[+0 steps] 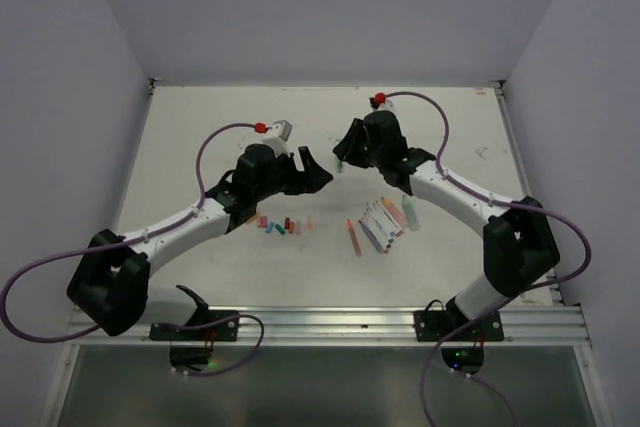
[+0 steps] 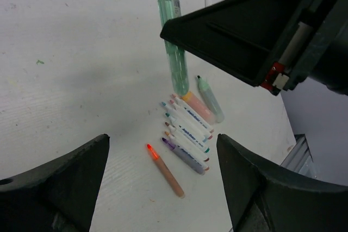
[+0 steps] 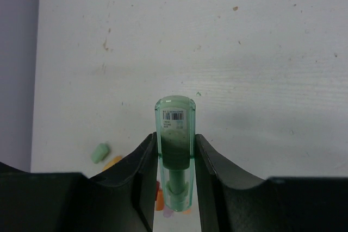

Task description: Open the pen caps

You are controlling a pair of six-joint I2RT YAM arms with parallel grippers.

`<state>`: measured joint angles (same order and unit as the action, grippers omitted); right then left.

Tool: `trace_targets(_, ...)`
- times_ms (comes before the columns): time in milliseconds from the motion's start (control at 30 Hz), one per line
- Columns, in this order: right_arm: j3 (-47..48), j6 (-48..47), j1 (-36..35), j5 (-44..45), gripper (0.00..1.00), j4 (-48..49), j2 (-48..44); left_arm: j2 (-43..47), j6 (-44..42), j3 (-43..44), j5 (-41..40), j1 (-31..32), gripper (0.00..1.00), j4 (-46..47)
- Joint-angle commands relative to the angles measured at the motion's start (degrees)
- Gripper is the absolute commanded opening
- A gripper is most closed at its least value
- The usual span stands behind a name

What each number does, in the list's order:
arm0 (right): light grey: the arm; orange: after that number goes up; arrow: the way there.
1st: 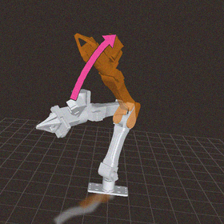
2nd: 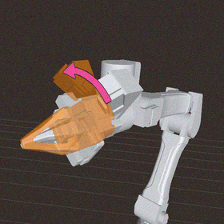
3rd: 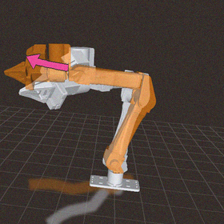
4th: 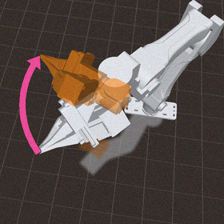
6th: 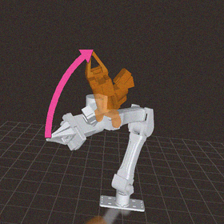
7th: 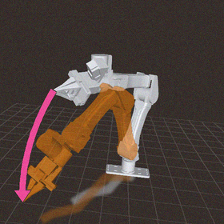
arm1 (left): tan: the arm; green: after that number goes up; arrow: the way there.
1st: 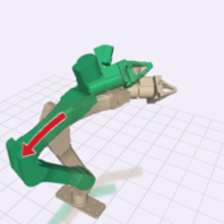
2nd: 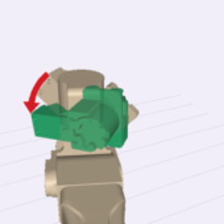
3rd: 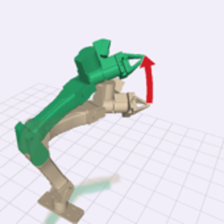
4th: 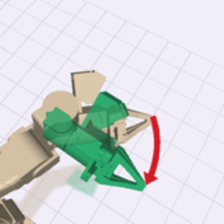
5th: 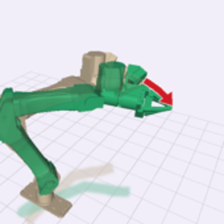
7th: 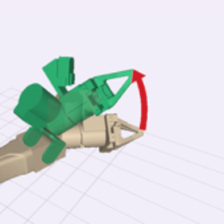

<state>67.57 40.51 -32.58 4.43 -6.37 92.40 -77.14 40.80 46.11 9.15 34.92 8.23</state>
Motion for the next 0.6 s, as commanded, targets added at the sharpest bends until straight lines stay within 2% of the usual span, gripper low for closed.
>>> trace_targets(0, -4.97, 7.99, -0.56, -1.17, 0.16, 8.56, -4.59, 1.82, 3.32, -1.9, -3.52, 0.68, 0.81, 8.72)
trace_targets(200, -10.43, 13.01, -1.52, -0.74, 0.16, 13.22, -9.69, 1.47, 2.71, -2.34, -5.72, 2.26, 0.7, 11.02)
trace_targets(467, -11.67, 14.86, -3.02, 0.23, 0.16, 14.46, -11.45, -1.34, 0.87, -0.49, -6.16, 4.54, 0.56, 11.02)
trace_targets(567, -11.67, 14.95, -3.46, 0.41, 0.16, 14.63, -11.72, -1.78, 0.16, -0.4, -7.73, 4.98, 0.54, 10.76)
